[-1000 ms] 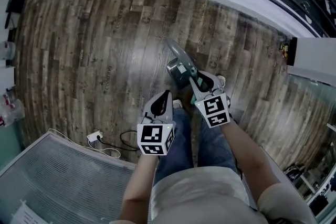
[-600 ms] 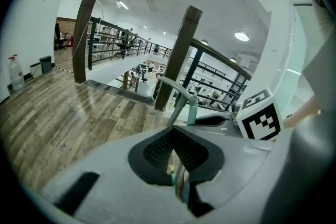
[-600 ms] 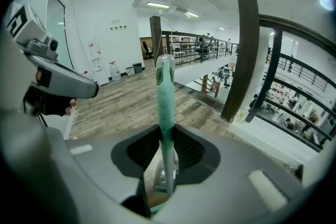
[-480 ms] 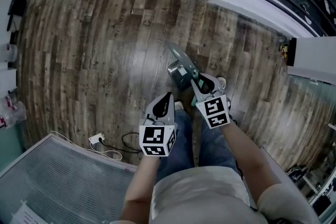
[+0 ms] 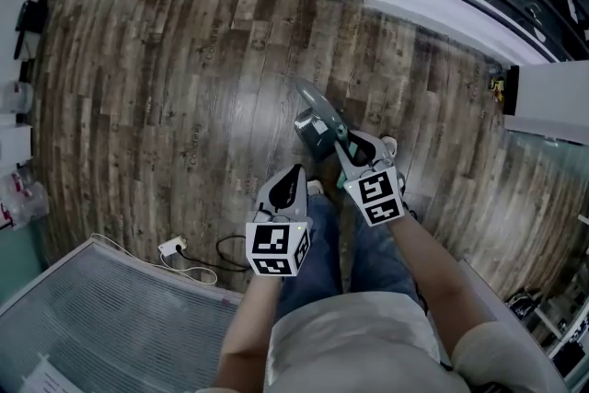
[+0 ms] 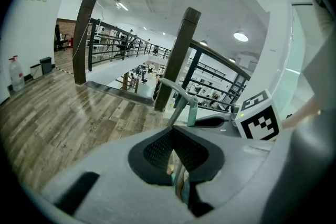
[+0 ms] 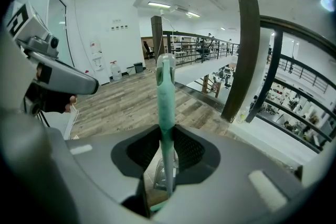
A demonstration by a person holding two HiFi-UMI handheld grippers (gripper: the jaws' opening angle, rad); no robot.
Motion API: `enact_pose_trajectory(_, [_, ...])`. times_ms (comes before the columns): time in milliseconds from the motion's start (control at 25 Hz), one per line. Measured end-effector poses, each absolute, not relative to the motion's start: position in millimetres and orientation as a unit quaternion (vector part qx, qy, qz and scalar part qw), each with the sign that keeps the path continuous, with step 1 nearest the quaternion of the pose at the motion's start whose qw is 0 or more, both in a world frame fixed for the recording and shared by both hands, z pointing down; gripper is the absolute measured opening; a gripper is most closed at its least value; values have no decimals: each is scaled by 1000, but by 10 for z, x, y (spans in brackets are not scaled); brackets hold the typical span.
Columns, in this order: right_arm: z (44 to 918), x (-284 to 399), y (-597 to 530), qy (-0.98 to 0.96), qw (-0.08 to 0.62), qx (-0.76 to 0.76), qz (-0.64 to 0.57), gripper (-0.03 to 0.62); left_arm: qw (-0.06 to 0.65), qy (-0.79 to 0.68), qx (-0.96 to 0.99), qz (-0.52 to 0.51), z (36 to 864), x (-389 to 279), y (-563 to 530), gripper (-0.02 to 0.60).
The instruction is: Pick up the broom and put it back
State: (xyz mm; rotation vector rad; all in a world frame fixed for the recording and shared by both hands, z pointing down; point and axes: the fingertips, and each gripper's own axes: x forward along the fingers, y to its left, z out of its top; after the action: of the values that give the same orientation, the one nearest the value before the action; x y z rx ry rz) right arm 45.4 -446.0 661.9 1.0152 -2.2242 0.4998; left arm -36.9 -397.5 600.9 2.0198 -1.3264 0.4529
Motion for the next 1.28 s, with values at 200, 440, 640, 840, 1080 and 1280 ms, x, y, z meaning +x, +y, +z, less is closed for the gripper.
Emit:
enact_pose_trajectory(200, [6636,392,-4484,-848,317,381,188,95,335,-507,775,174,6017,-373,-3980,8])
enact_pose_trajectory(440, [6686,278,-4476,-852,320,370,186,95,337,-510,772,174,6049,-422,-3968,8])
enact_pose_trajectory(640, [6702,232,-4525,-853,316,371,185,95,339,-511,770,173,6075,-462,-3945,8])
enact_pose_trajectory(840, [6738,229,-4528,-853,315,372,185,95,342,-514,767,174,6122,-504,-3899,8])
enact_pose_trajectory(1080, [6724,230,-4493,-854,311,375,184,95,342,-515,767,173,6130,-531,-3849,8])
enact_pose_trajectory(1280, [6725,263,-4451,-852,307,383,183,95,339,-509,772,172,6128,-494,-3791,8])
